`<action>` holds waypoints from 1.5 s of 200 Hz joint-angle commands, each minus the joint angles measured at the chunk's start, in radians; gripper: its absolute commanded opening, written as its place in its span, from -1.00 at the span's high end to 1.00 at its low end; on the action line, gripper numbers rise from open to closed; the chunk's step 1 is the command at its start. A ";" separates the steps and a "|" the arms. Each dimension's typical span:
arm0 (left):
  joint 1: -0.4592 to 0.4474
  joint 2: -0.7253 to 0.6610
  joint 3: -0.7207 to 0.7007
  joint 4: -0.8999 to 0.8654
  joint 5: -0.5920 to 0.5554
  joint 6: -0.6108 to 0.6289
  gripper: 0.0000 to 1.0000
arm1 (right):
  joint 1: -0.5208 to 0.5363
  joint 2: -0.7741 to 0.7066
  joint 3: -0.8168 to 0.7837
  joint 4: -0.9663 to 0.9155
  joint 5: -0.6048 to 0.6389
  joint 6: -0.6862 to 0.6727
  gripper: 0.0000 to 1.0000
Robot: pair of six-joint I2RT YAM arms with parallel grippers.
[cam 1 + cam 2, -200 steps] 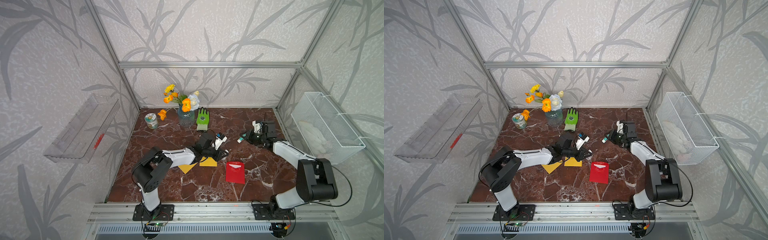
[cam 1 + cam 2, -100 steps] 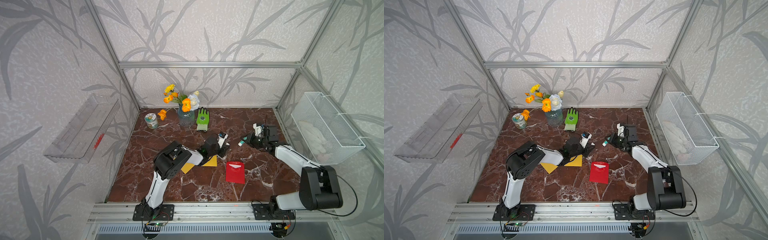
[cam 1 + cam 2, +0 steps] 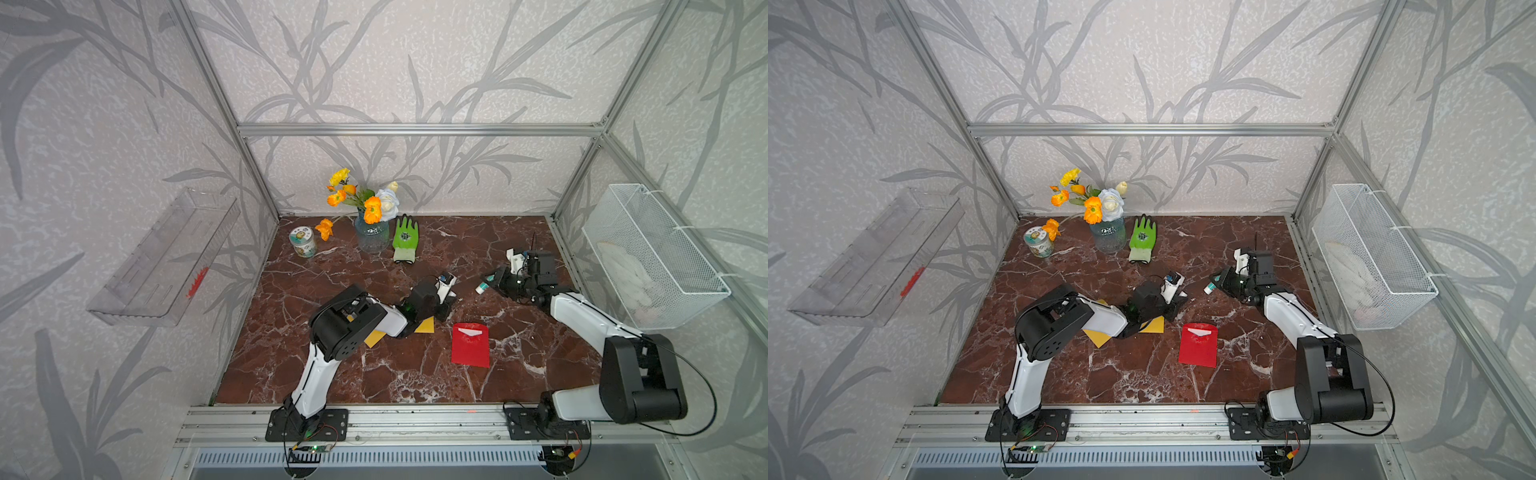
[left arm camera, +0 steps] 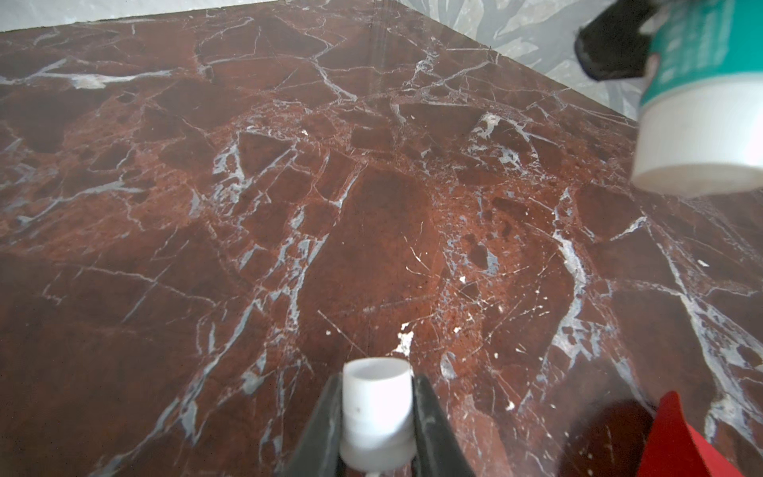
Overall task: Seal the envelope with a glue stick
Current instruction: Place the lid at the center of the board.
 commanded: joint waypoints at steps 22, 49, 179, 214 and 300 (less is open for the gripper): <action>-0.003 0.037 -0.045 0.025 -0.027 -0.004 0.65 | 0.001 -0.041 -0.019 0.002 -0.002 0.004 1.00; -0.005 0.037 -0.064 0.025 -0.028 -0.018 0.28 | 0.001 -0.041 -0.028 0.006 -0.002 0.010 1.00; 0.001 -0.030 -0.070 -0.053 0.080 -0.074 -0.10 | 0.001 -0.063 -0.056 -0.026 0.017 -0.018 1.00; 0.012 -0.044 -0.057 -0.076 0.112 -0.106 -0.14 | 0.001 -0.064 -0.065 -0.023 0.014 -0.020 1.00; 0.043 -0.156 -0.032 -0.165 0.139 -0.120 -0.51 | 0.003 -0.063 -0.072 -0.024 0.006 -0.022 1.00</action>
